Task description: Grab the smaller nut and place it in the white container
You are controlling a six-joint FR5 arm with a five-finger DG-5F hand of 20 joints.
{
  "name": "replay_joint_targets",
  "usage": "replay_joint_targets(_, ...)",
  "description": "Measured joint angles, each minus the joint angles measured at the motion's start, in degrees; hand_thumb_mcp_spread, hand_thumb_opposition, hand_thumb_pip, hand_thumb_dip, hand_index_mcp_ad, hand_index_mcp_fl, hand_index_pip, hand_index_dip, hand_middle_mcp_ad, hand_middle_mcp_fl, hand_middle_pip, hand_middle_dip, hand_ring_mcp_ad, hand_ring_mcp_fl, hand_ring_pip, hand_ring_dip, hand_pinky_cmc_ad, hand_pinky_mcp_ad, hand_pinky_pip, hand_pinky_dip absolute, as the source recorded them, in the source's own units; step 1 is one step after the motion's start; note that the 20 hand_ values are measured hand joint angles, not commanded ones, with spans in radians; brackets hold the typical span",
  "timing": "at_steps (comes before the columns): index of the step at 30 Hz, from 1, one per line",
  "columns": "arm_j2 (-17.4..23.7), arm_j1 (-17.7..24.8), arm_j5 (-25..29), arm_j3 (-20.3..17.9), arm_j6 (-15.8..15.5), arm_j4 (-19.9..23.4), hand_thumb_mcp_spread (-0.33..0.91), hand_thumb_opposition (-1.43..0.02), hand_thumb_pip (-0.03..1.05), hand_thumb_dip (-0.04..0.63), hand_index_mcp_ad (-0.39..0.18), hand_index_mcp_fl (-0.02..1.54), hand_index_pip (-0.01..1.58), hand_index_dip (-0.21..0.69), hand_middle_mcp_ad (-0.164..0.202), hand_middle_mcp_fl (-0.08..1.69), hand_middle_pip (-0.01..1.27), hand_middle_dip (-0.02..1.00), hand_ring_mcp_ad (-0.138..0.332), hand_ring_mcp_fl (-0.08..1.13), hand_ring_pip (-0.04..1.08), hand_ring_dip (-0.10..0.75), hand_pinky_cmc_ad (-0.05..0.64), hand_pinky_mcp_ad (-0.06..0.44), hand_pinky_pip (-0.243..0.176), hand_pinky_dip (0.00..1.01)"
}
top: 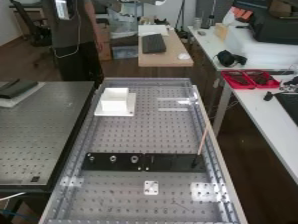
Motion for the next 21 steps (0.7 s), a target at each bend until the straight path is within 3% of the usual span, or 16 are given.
replay_joint_targets(21,-0.1,0.18,0.11,-0.21,0.19,0.23,0.19,-0.75,0.46,0.063,-0.042,-0.01,0.06,0.257,0.01,0.02,0.13,0.19,0.138,0.0,0.09,0.068,0.379,0.311,-0.058,0.12)
